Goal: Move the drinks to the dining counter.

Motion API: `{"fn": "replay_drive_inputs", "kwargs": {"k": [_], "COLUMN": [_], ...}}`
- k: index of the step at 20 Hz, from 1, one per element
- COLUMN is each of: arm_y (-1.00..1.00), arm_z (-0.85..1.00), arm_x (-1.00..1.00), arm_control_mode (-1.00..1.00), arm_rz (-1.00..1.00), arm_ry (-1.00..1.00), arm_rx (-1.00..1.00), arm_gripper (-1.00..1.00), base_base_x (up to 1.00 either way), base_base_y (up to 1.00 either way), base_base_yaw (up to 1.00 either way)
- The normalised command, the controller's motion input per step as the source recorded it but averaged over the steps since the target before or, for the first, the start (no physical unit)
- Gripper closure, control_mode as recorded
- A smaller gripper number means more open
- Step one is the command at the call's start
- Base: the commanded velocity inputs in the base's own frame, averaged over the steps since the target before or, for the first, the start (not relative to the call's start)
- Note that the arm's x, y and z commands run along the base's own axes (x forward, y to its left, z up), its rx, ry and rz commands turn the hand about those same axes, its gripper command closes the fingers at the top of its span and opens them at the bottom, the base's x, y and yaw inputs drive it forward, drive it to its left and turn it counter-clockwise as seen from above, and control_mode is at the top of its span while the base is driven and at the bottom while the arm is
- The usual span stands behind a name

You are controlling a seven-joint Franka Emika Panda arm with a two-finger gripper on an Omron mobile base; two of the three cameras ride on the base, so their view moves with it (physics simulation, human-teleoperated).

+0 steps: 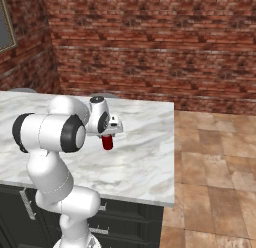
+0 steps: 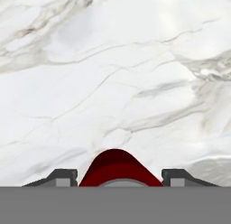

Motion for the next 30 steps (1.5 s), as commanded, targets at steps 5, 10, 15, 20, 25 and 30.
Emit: {"fn": "replay_drive_inputs", "kwargs": {"k": [5,10,15,20,25,30], "arm_y": [0.00,0.00,0.00,-0.08,-0.11,-0.17], "arm_z": [-0.11,0.08,0.23,0.44,0.94,0.61], "arm_x": [-0.02,-0.04,-0.06,-0.08,-0.33,-0.77], "arm_control_mode": [-1.00,-1.00,-1.00,-1.00,-1.00,-1.00], "arm_rz": [-0.02,-0.02,-0.01,-0.02,-0.05,-0.13], "arm_ry": [0.00,-0.08,-0.06,-0.07,-0.21,-0.19], "arm_rx": [0.01,0.00,0.00,0.00,0.00,0.00], "arm_gripper": [-1.00,-1.00,-1.00,-1.00,-1.00,-1.00], "base_base_x": [0.00,0.00,0.00,0.00,0.00,0.00], "base_base_y": [0.00,0.00,0.00,0.00,0.00,0.00], "base_base_yaw": [0.00,0.00,0.00,0.00,0.00,0.00]}}
